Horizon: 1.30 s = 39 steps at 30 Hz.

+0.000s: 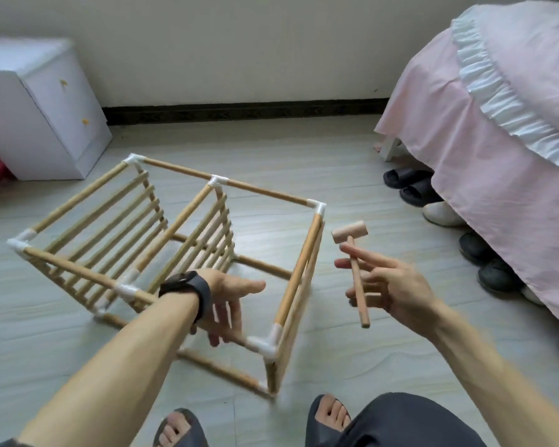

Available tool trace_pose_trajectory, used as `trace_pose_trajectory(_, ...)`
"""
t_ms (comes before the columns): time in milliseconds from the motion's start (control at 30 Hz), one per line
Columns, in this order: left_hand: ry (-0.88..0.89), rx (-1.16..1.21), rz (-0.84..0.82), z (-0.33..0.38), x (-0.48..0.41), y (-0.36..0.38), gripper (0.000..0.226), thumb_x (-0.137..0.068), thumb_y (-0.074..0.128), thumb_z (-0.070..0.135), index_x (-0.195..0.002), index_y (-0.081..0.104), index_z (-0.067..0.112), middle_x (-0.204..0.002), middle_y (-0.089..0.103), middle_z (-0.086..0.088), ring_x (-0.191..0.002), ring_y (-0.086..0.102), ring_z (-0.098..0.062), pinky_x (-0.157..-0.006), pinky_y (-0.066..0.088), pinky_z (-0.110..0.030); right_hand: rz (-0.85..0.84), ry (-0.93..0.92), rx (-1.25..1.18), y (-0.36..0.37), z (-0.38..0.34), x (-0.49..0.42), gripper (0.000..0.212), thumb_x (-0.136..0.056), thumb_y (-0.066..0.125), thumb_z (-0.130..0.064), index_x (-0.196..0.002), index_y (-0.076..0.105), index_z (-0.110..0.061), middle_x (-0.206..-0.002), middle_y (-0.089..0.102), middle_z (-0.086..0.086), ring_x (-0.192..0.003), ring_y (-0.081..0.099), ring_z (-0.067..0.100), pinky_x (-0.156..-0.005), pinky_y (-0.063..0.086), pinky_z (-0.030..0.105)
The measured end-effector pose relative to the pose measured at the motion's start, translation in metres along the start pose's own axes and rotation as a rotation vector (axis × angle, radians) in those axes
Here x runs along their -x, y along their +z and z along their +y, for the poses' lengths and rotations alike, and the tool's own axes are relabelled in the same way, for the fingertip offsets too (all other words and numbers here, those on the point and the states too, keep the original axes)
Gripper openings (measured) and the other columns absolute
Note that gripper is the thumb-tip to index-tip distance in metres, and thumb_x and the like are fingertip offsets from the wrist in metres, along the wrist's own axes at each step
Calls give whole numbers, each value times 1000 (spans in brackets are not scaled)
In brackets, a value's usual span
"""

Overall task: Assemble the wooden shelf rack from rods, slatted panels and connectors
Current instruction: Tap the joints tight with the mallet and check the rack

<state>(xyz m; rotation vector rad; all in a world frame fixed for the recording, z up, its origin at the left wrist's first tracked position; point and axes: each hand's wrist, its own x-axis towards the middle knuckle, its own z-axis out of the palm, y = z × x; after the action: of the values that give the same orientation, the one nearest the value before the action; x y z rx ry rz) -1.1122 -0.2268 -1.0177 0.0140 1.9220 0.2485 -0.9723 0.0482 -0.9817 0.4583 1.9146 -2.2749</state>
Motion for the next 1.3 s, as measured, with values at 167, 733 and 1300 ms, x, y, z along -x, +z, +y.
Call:
trace_pose_trajectory(167,170,-20,536,-2,-9,-8,93,-92,12,80,-129,65,13,-121,67,-8,-116,62,-29,-101,47,-42,131,3,235,11,18,-13,31,-108,42,-12,-115,72,-17,-117,62,12,-66,72,27,-57,58,30)
trace_pose_trajectory(733,490,-12,859,91,-30,77,18,-95,52,37,-94,57,21,-90,66,-2,-82,60,-30,-66,44,-35,271,-226,1114,-6,36,-27,32,-108,34,-39,-89,59,-33,-57,51,-9,-64,53,15,-60,34,32)
trace_pose_trajectory(1300,500,-26,890,89,-25,79,10,-95,56,27,-97,51,19,-88,61,-1,-76,52,-27,-64,37,-34,424,-443,1173,9,16,-28,34,-106,27,-44,-103,56,-26,-58,58,-6,-56,59,18,-53,41,37)
